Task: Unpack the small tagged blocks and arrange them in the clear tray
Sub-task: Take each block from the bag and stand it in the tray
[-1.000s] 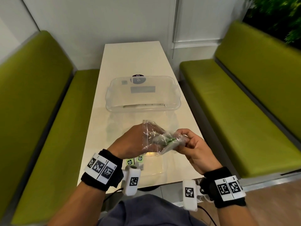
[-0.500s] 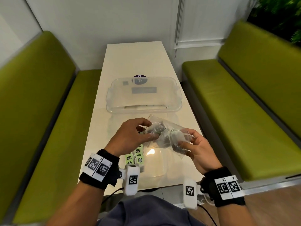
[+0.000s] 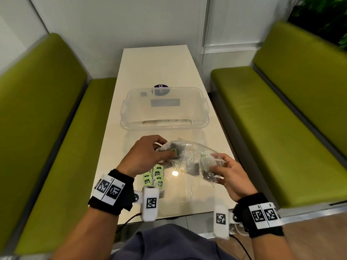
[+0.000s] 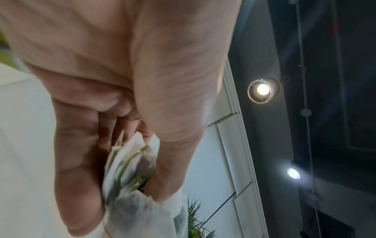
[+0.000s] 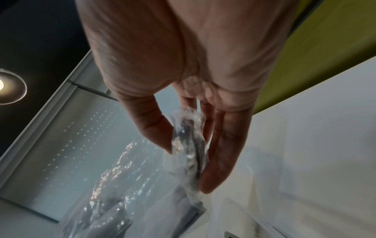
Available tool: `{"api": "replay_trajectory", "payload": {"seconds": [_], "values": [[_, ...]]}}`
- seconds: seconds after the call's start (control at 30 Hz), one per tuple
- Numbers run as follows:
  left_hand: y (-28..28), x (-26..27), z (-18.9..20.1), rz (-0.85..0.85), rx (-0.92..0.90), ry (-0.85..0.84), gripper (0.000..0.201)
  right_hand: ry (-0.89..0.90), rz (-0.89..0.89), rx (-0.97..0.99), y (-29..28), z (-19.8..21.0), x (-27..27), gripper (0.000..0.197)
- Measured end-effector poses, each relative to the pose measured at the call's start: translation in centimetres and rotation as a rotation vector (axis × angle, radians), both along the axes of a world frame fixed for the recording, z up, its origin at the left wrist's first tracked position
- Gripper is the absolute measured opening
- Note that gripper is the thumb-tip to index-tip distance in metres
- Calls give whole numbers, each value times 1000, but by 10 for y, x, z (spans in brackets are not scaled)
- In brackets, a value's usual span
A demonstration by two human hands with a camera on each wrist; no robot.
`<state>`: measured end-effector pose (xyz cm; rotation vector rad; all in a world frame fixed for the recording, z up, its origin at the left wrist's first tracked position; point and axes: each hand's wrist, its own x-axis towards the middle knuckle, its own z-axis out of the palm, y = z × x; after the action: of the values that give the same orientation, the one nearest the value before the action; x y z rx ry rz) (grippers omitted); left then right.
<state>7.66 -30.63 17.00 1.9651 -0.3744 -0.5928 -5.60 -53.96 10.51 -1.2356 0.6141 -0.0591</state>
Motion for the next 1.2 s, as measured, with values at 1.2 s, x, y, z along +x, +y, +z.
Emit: {"api": "replay_trajectory", "payload": {"seconds": [1.2], "values": [[11, -12, -33, 220, -240, 274, 31, 383, -90, -209, -32, -91, 15, 54]]}}
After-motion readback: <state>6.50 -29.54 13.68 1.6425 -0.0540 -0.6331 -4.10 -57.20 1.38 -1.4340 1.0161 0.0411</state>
